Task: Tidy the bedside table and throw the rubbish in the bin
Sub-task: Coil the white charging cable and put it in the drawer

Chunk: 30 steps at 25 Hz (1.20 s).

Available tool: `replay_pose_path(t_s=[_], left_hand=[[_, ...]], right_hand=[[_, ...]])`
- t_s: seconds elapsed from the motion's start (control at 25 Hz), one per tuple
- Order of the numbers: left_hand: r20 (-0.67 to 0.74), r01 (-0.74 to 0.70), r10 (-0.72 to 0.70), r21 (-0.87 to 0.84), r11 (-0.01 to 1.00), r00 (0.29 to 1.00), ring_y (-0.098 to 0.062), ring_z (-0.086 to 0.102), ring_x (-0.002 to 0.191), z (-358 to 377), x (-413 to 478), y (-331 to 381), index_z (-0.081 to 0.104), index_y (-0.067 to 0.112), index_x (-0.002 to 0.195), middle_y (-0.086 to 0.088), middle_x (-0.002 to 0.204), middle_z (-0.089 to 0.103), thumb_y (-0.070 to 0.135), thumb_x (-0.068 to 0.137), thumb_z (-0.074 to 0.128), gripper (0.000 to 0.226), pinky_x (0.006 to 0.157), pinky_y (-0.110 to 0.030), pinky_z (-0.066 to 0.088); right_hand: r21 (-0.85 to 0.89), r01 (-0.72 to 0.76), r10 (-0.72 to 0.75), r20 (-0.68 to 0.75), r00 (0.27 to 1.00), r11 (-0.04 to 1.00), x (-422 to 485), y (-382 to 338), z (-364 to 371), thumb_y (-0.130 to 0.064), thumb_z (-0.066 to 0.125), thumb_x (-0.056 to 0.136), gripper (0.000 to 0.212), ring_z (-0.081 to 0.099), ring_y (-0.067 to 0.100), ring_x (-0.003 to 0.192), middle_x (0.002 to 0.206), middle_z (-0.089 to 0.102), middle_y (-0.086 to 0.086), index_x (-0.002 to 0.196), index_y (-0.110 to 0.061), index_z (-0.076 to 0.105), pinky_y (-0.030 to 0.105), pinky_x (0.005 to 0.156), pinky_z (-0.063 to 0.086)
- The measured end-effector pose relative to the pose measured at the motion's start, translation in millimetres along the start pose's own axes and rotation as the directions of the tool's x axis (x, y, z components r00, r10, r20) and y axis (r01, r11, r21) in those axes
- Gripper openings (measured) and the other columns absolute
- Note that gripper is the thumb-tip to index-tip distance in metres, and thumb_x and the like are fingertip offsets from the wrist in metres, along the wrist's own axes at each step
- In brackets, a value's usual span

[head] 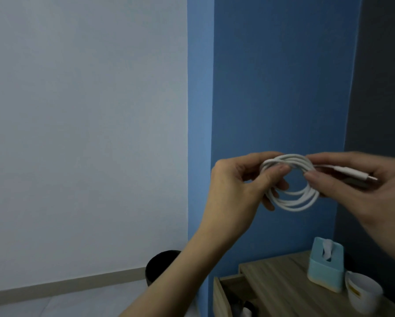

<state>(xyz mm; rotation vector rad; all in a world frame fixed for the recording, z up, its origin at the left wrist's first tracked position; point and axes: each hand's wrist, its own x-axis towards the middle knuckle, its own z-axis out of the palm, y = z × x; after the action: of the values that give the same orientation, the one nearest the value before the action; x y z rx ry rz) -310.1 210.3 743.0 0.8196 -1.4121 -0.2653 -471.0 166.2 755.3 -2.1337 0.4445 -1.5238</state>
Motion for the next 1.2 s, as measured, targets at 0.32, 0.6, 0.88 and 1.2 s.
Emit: replay_pose_path(t_s=[0.32, 0.6, 0.88, 1.2], left_hand=[[0.040, -0.089, 0.084, 0.154, 0.984, 0.996, -0.001, 0.053, 0.048, 4, 1, 6, 0.072, 0.014, 0.100, 0.015, 0.062, 0.060, 0.012, 0.086, 0.066, 0.015, 0.051, -0.013, 0.044], [0.039, -0.086, 0.081, 0.159, 0.983, 0.996, -0.002, 0.054, 0.048, 0, -6, 8, 0.073, 0.012, 0.095, 0.015, 0.061, 0.060, 0.014, 0.087, 0.064, 0.012, 0.050, -0.011, 0.043], [-0.011, -0.160, 0.167, 0.241, 0.957, 0.986, 0.001, 0.053, 0.051, 3, 3, 5, 0.072, 0.009, 0.096, 0.018, 0.067, 0.060, 0.012, 0.088, 0.063, 0.012, 0.055, -0.011, 0.043], [0.016, -0.128, 0.127, 0.128, 0.984, 0.992, 0.000, 0.046, 0.046, 9, 7, 1, 0.068, 0.010, 0.095, 0.017, 0.052, 0.053, 0.012, 0.093, 0.055, 0.013, 0.048, -0.011, 0.036]], right_hand=[[-0.056, 0.060, -0.063, -0.060, 0.996, 0.997, -2, 1, 5, -0.067, 0.059, 0.064, 0.031, 0.067, 0.005, 0.073, 0.081, 0.071, -0.014, 0.082, -0.043, 0.069, 0.011, 0.065, 0.051], [0.056, -0.080, 0.080, 0.001, 0.997, 0.995, 2, 6, -11, -0.081, 0.061, 0.050, 0.053, 0.069, 0.005, 0.069, 0.077, 0.075, -0.011, 0.081, -0.040, 0.074, 0.008, 0.060, 0.051], [0.390, -0.182, 0.158, 0.094, 0.983, 0.903, 4, 0, 2, -0.047, 0.075, 0.046, 0.036, 0.073, 0.008, 0.075, 0.078, 0.077, 0.001, 0.073, -0.024, 0.079, 0.011, 0.064, 0.053], [0.179, -0.013, 0.027, -0.078, 0.997, 0.984, 6, -2, 12, -0.037, 0.074, 0.046, 0.032, 0.065, 0.004, 0.061, 0.071, 0.070, 0.001, 0.069, -0.016, 0.066, 0.007, 0.058, 0.049]])
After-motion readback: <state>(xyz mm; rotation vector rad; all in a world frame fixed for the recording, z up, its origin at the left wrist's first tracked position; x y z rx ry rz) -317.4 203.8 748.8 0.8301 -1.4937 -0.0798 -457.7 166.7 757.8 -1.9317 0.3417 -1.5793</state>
